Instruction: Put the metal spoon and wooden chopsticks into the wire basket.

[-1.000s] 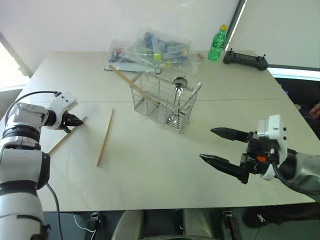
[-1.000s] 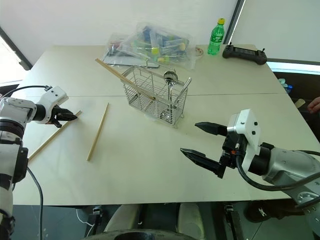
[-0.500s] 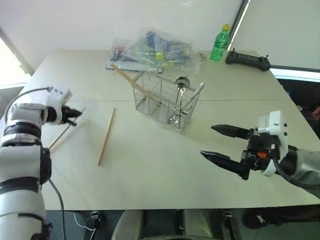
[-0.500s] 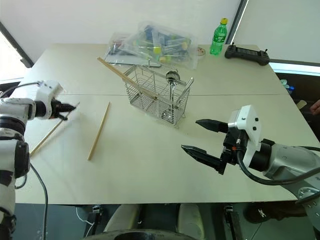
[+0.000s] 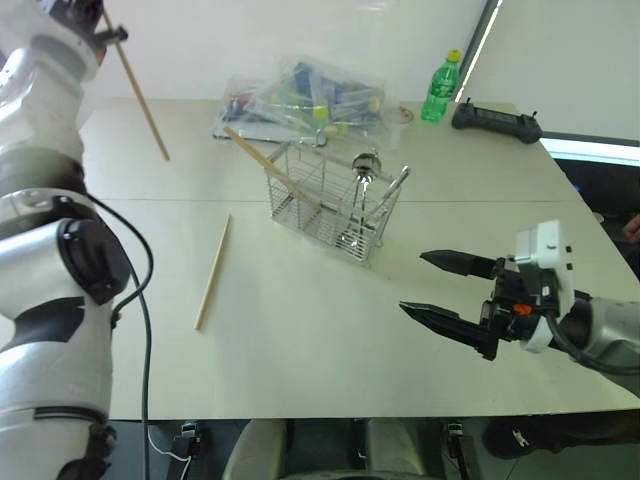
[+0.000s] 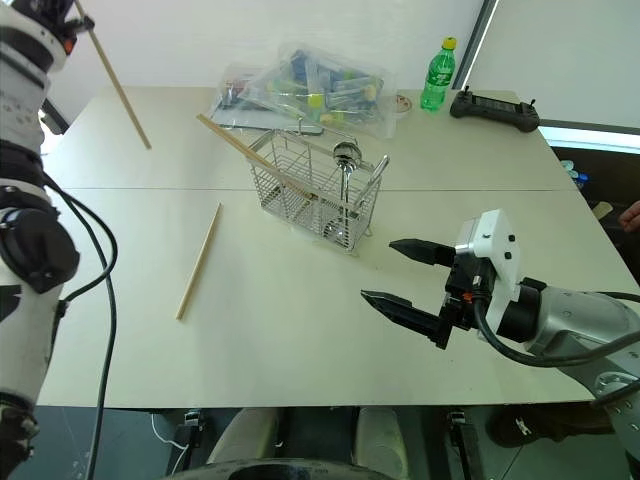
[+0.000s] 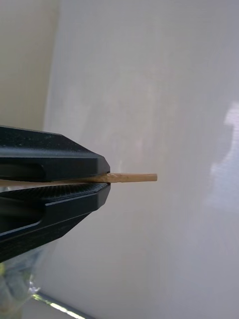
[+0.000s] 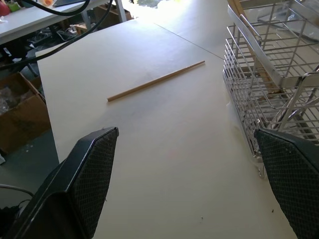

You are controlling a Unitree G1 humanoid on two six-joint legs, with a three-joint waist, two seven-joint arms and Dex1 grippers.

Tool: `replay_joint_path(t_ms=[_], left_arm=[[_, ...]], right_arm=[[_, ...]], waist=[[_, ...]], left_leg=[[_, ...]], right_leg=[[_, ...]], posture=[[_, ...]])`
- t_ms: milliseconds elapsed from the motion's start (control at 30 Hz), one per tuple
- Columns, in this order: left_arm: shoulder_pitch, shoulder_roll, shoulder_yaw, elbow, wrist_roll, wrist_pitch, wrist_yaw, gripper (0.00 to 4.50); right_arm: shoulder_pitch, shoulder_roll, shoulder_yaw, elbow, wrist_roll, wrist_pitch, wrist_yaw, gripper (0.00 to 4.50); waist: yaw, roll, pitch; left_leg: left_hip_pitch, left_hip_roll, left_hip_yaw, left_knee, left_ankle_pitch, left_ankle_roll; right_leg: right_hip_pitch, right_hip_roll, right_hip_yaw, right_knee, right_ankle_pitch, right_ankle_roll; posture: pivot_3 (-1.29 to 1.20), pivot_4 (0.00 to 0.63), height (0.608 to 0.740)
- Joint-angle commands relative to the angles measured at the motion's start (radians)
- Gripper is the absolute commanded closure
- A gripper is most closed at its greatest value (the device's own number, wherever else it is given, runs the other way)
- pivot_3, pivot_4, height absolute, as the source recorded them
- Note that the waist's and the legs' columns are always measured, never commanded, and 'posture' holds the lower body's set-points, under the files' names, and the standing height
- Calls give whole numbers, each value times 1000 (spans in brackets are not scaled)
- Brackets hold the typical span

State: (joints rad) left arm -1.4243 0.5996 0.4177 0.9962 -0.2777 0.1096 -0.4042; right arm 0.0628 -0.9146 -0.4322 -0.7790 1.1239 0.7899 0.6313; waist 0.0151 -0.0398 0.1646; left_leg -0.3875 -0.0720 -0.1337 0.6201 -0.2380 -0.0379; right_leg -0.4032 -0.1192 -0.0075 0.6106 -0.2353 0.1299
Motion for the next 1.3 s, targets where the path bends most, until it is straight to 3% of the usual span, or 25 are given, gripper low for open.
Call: replay_joint_path(t_ms=[33, 300, 700, 1167, 1200, 1300], left_arm=[[-42, -85, -26, -204, -50, -6, 23, 4456], [-21, -237, -60, -428, -141, 105, 41, 4456], [128, -375, -146, -520, -146, 146, 21, 4456], [283, -443, -233, -624, -115, 118, 28, 4456], [282, -443, -229, -629, -122, 126, 29, 3777], [280, -442, -222, -654, -142, 153, 33, 2478]], right_arm=[[-20, -2, -15, 2, 24, -17, -6, 0], [6, 8, -32, -19, 29, -20, -31, 0], [65, 34, -66, -63, 30, -51, -93, 0], [71, 41, -69, -70, 65, -75, -143, 0], [68, 40, -67, -67, 68, -76, -146, 0], [59, 37, -61, -59, 72, -78, -151, 0]], waist=[[0, 0, 0], [-7, 1, 0], [0, 2, 0], [0, 2, 0], [0, 2, 0], [0, 2, 0]], left_leg=[[0, 0, 0, 0, 0, 0], [0, 0, 1, 1, 0, 0], [0, -1, 1, 6, 0, 0], [0, -1, 1, 6, -1, 2], [0, -1, 1, 6, -1, 2], [0, -1, 1, 6, -1, 2]], right_leg=[[0, 0, 0, 0, 0, 0], [0, 1, 1, 0, 1, 1], [3, 1, 1, 0, 1, 1], [4, 1, 1, 0, 1, 1], [4, 1, 1, 0, 1, 1], [4, 1, 1, 0, 1, 1]], posture=[[0, 150, 725], [0, 150, 725], [0, 150, 725], [0, 150, 725], [0, 150, 725], [0, 150, 725]])
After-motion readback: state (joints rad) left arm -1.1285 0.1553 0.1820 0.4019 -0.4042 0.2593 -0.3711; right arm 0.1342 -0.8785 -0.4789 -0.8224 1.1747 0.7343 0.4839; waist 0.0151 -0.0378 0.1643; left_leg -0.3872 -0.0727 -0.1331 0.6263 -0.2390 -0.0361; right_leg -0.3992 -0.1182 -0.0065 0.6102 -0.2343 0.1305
